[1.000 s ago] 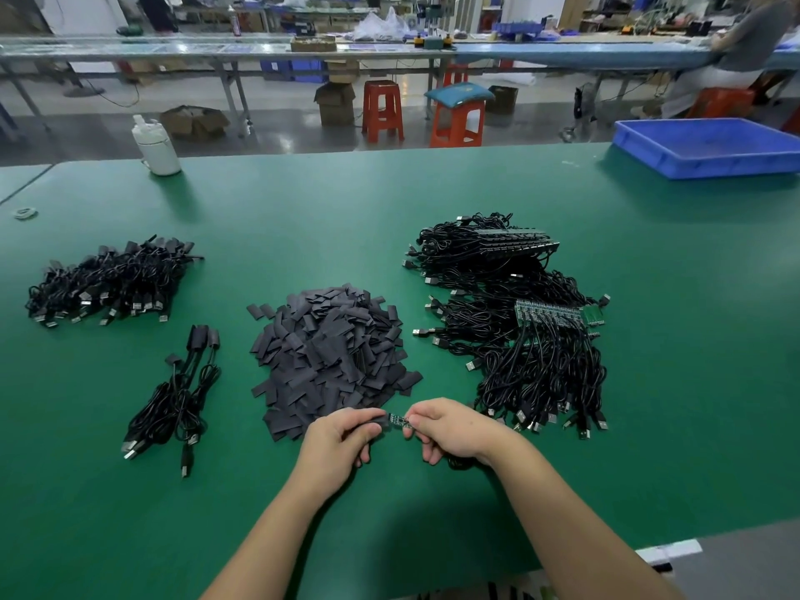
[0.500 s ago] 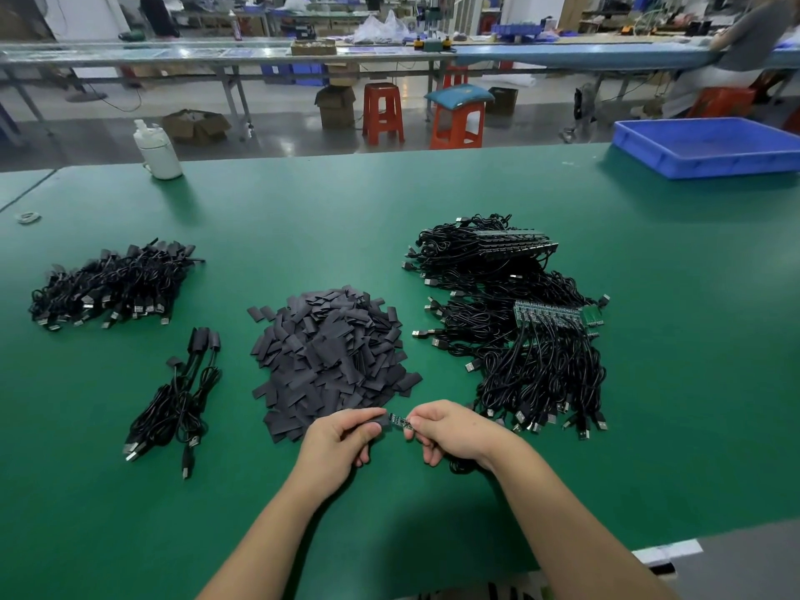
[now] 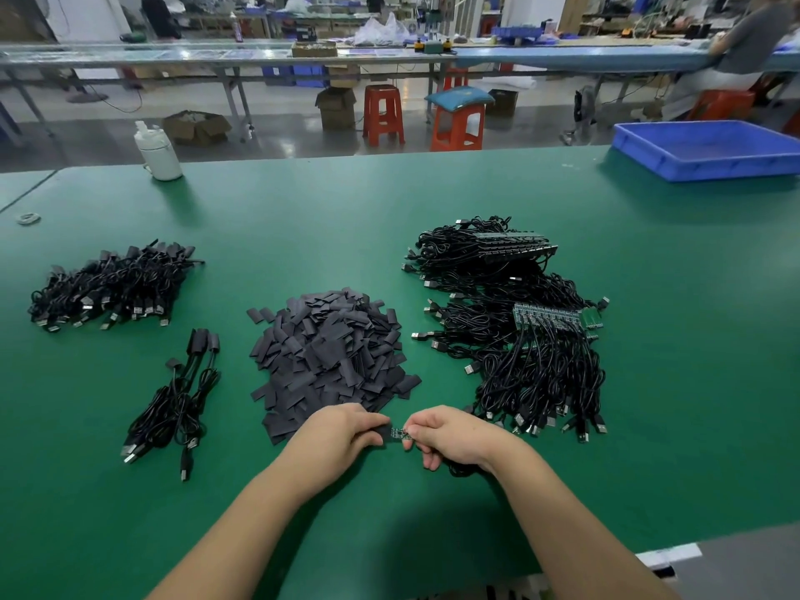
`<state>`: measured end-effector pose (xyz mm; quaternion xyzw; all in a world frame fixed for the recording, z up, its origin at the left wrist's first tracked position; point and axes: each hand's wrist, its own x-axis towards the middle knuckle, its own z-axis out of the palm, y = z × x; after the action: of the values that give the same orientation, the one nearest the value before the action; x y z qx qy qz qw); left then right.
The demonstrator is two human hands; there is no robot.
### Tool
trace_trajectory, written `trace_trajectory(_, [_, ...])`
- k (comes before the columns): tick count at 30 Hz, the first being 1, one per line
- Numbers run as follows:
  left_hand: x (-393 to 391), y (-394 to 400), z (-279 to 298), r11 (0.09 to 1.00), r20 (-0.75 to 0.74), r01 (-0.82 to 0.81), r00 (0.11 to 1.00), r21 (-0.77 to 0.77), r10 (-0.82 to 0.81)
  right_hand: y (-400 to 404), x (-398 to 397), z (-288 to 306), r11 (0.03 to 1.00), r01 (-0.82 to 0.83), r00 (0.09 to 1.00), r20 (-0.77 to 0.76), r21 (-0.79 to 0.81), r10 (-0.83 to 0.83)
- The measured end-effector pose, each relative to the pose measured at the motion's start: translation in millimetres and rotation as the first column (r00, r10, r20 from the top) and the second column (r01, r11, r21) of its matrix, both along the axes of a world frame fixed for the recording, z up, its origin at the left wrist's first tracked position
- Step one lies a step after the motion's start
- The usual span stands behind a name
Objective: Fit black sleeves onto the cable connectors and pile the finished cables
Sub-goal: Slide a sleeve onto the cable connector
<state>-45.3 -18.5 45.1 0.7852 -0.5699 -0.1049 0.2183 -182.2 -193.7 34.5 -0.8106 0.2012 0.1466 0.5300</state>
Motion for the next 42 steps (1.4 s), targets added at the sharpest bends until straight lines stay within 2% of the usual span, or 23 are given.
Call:
trace_trajectory(3, [0.3, -1.3, -0.7, 0.999, 0.046, 0.032, 0.998, 0.026, -0.033, -0.1, -0.9, -1.5, 1.0, 0.009, 1.0, 0.006, 0.001, -0.009])
trace_trajectory(11, [-1.1, -5.4, -5.1, 0.999, 0.023, 0.027, 0.999, -0.029, -0.026, 3.1, -2.5, -2.8, 0.993, 0.106, 0.993, 0.041, 0.054, -0.108])
trace_trajectory(15, [-1.7, -8.1, -3.8, 0.997, -0.013, 0.016, 1.0, -0.071, -0.017, 4.7, -2.6, -1.8, 0.992, 0.111, 0.992, 0.049, 0.065, -0.114])
trace_trajectory(20, [-7.2, -11.2, -6.1, 0.996, -0.032, 0.066, 0.997, -0.053, -0.068, 6.1, -0.4, -1.3, 0.994, 0.095, 0.994, 0.052, 0.048, -0.098])
trace_trajectory(26, [-7.0, -6.9, -4.6, 0.993, -0.044, 0.009, 0.999, -0.115, -0.014, 4.6, 0.5, 2.2, 0.933, 0.201, 0.973, 0.047, 0.299, -0.225])
trace_trajectory(30, [-4.5, -3.9, -2.7, 0.986, -0.05, -0.048, 0.998, -0.157, 0.041, 7.2, 1.7, 7.8, 0.944, 0.192, 0.977, 0.035, 0.269, -0.209])
trace_trajectory(38, [-8.9, 1.2, -0.4, 0.981, 0.058, 0.001, 0.998, -0.192, 0.01, 13.1, 3.4, 9.3, 0.952, 0.217, 0.971, 0.047, 0.216, -0.233])
trace_trajectory(42, [-12.2, 1.3, -1.9, 0.966, 0.011, 0.011, 1.0, -0.258, -0.008, 13.7, 4.3, 11.1, 0.939, 0.244, 0.964, 0.045, 0.243, -0.263])
